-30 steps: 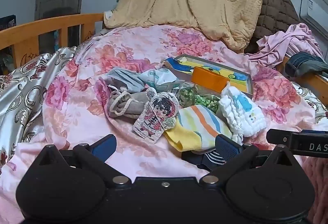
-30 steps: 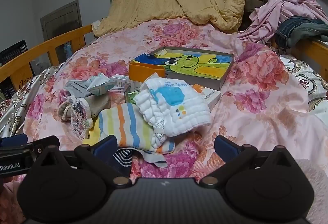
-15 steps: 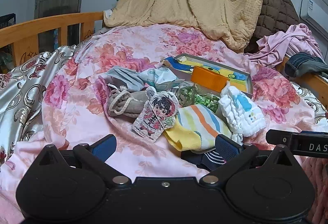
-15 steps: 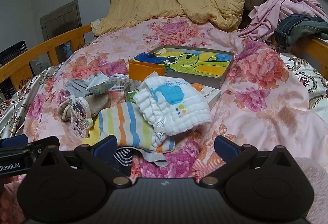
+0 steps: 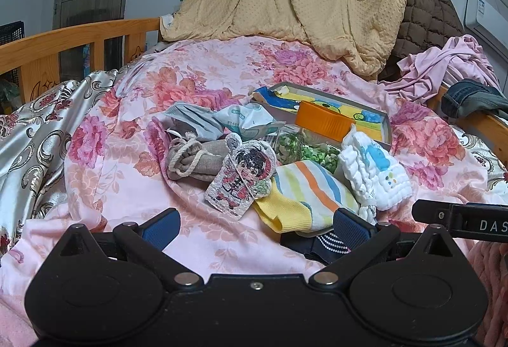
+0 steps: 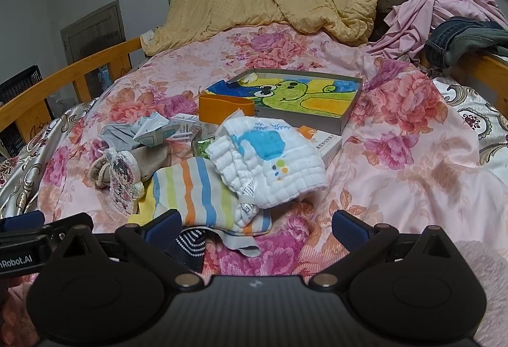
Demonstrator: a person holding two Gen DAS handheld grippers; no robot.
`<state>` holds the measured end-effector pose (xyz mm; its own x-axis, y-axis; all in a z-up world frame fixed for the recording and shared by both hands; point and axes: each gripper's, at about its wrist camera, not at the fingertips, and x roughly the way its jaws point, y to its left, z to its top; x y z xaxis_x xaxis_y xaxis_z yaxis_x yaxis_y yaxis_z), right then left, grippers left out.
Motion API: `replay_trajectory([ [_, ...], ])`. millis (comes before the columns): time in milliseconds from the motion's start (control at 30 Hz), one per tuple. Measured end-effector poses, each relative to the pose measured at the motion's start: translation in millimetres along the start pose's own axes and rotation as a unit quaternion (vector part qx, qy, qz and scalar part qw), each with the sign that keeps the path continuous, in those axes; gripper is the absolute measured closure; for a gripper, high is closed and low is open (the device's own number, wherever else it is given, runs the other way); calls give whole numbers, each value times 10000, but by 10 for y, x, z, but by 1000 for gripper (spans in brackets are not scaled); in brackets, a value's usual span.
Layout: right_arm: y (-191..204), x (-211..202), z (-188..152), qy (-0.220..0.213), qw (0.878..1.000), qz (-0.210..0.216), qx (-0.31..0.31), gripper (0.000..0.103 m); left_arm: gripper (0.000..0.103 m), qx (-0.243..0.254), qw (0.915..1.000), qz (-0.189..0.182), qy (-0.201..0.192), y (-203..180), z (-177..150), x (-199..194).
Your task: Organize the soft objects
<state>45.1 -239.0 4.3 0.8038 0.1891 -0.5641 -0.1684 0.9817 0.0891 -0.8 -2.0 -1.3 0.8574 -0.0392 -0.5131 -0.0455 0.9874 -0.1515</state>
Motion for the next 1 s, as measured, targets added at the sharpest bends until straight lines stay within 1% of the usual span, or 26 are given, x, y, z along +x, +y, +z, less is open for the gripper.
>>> replay_trajectory([
  [1000, -12, 8, 0, 28, 10000, 25, 37, 0, 1, 13, 10000, -14, 12, -3, -23, 3],
])
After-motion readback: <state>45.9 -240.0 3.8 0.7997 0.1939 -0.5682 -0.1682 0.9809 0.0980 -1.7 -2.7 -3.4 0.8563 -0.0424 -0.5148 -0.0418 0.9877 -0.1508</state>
